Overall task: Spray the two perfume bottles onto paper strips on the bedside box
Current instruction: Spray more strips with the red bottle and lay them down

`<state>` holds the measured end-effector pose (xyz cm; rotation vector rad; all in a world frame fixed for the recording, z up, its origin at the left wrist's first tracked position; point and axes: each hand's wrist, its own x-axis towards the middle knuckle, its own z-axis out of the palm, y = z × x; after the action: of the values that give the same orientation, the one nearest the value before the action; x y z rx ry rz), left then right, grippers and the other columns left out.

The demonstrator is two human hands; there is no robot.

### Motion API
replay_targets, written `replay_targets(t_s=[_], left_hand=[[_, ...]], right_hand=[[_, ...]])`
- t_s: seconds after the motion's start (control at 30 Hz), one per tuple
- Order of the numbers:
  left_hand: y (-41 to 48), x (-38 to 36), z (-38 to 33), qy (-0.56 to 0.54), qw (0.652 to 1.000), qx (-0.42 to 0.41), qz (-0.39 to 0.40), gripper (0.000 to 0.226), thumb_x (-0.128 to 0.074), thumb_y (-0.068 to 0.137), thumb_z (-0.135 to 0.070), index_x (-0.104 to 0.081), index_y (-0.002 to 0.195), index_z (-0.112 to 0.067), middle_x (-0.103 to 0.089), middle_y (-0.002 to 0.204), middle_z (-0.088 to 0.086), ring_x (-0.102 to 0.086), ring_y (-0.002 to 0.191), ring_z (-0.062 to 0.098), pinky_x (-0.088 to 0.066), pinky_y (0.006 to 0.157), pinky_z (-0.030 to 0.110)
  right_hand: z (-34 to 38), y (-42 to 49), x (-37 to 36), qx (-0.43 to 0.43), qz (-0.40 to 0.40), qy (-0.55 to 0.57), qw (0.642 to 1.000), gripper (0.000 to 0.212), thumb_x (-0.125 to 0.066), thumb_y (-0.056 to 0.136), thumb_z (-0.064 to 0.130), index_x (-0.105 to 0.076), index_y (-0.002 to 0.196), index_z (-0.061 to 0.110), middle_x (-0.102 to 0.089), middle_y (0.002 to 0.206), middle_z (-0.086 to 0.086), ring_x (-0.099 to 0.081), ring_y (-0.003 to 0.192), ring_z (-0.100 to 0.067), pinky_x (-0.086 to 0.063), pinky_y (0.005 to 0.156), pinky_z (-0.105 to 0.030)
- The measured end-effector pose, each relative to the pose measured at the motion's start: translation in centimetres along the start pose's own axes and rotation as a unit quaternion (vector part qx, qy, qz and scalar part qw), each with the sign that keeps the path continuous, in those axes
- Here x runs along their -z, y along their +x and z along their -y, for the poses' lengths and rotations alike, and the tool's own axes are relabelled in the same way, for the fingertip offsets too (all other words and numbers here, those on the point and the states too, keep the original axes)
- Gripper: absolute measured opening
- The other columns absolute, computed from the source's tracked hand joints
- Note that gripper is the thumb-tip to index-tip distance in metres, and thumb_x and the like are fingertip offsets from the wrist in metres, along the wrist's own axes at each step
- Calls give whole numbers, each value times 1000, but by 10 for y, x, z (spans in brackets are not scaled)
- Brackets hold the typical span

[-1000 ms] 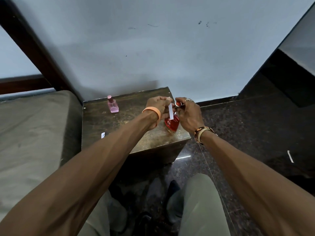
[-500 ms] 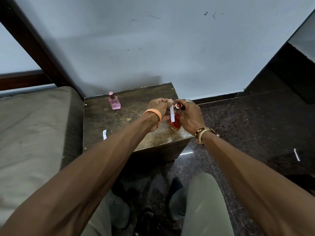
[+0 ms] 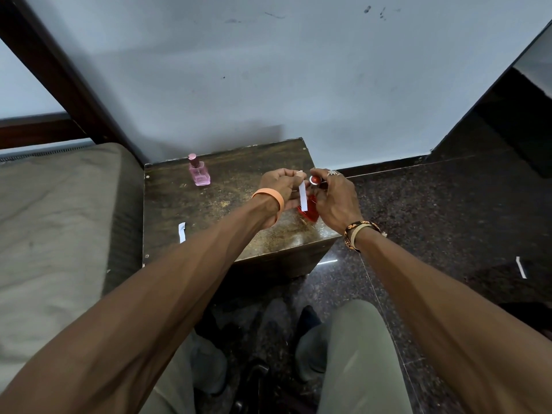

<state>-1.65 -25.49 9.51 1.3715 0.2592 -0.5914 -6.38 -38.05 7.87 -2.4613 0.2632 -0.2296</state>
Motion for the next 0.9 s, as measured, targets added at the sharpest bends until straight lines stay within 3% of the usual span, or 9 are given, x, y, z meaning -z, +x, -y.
replay_targets(t_s=[0.27,0.47,0.57,0.67,0.73,0.8,0.9], left_hand=[[-2,5,-1,10,1000,4,-2,5,-60,91,-7,-62,95,-6,-72,89,14,-71,77,25,-60,71,38],[-6,12,-4,22,1000,0,-14,4,-58,92,-7,-62,91,-7,-72,87,13,-71,79,26,-60,72,39],[-12,19,-6,36,999,-18,-17,3,-61,91,-11,-63,90,-8,-73,90,13,-71,84,28,-60,74,41],[-21,28,-8,63,996,-60,-8,5,-64,90,-12,-64,90,-7,-72,85,11,-71,78,24,-60,71,39],[-30,34,-11,90,992,-94,0,4,-64,89,-11,-65,88,-7,-70,82,9,-69,73,19,-60,66,34],[-40,42,-16,127,984,-127,13,5,-64,88,-8,-67,84,-10,-70,79,8,-68,72,19,-59,65,33],[-61,58,-26,199,965,-168,25,10,-66,86,-5,-69,83,-14,-71,82,11,-69,77,24,-58,71,36]], right_hand=[[2,-1,-2,-17,26,6,999,48,-61,93,9,-50,139,18,-64,127,-7,-61,114,-23,-50,98,-36],[2,-1,-3,-30,50,11,998,63,-60,86,-2,-44,144,15,-57,135,-8,-54,126,-24,-46,106,-42],[6,-3,2,-12,-14,20,1000,54,-60,89,7,-46,141,15,-54,136,-9,-53,123,-22,-46,104,-39],[22,-7,12,5,-101,51,994,36,-61,91,27,-60,126,17,-61,115,-3,-59,102,-16,-52,90,-33],[38,-10,20,16,-72,105,992,25,-61,93,33,-70,110,18,-65,96,7,-61,87,-6,-54,82,-30],[56,-15,27,26,13,142,989,20,-62,93,36,-74,100,21,-66,84,17,-63,80,0,-55,76,-25],[80,-26,36,9,97,204,974,8,-68,91,32,-73,85,29,-73,78,8,-70,73,-6,-59,71,-26]])
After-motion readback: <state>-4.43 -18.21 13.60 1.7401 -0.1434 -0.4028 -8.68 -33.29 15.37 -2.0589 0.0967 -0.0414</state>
